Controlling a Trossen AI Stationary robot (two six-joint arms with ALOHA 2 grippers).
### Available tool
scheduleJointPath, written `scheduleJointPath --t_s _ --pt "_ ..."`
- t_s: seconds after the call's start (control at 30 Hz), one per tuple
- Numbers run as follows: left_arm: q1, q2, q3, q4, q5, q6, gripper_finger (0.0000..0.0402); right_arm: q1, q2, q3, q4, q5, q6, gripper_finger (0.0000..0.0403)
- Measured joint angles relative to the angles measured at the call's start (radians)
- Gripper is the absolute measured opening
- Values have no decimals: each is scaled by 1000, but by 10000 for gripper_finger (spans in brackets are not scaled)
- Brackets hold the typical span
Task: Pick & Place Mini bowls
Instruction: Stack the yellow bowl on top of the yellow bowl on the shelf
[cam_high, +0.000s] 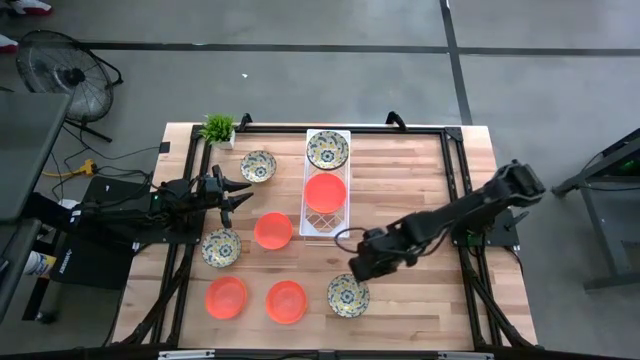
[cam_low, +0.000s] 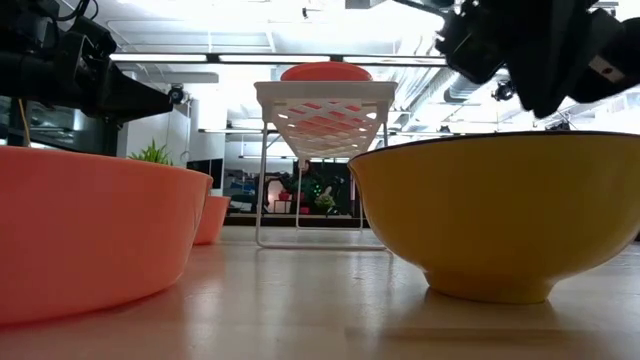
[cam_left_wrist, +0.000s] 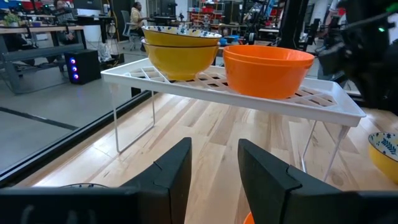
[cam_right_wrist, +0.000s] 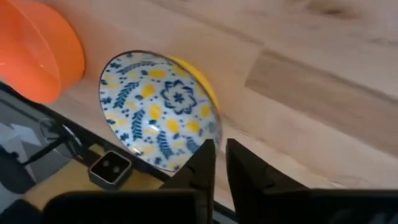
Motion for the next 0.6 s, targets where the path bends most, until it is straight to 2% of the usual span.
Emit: scheduleJointPath --t_s 0.3,0.6 --pt "0 0 0 0 0 0 129 20 103 44 34 -35 37 98" --pt "0 0 0 0 0 0 129 46 116 46 17 0 -63 113"
